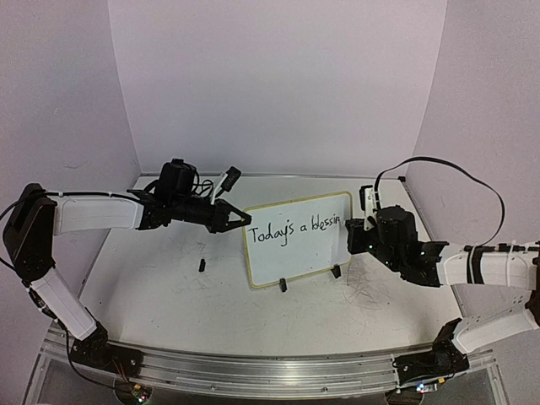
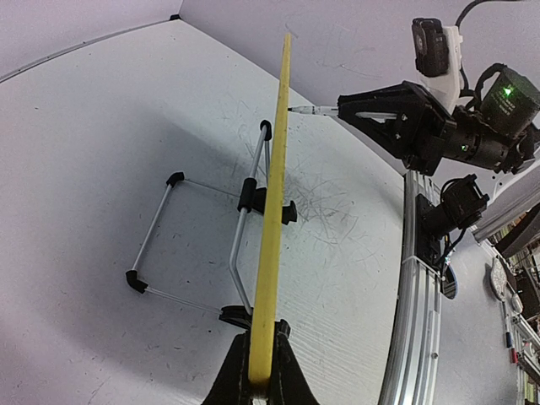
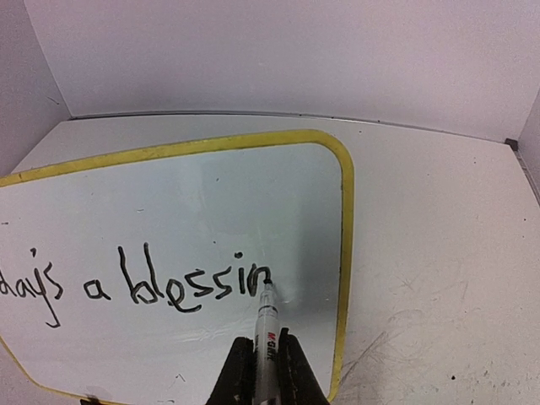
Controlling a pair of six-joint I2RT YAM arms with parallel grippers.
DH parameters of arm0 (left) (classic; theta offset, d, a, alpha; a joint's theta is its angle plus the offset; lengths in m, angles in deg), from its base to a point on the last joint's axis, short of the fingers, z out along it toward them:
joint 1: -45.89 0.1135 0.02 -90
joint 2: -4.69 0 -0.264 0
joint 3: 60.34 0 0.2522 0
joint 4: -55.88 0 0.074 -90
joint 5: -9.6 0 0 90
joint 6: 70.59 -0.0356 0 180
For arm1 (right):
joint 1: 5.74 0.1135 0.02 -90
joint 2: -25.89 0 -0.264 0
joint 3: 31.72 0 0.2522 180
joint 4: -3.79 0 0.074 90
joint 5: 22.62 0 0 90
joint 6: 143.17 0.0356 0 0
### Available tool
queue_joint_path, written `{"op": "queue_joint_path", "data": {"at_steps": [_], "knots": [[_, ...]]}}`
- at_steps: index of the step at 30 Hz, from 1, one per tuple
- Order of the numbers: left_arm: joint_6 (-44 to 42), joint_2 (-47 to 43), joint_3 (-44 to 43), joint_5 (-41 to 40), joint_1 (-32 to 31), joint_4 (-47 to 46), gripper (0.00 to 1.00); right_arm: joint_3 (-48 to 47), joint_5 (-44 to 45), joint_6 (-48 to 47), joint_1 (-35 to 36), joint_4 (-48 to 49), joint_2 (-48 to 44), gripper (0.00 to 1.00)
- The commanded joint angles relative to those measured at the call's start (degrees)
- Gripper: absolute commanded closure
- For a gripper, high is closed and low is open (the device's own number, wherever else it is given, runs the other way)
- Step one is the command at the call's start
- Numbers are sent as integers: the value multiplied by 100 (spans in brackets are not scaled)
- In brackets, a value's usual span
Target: Write a sentence on the whiteboard
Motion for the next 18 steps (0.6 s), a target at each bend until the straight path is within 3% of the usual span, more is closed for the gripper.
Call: {"op": "queue_joint_path", "data": {"at_steps": [1,18], "knots": [[-204,-246,-78,-281,36,-214,100,29,-46,100,22,-79,51,100],[-204,-233,-87,-281,37,-211,100,-122,-20,35,24,-114,-47,100]]}}
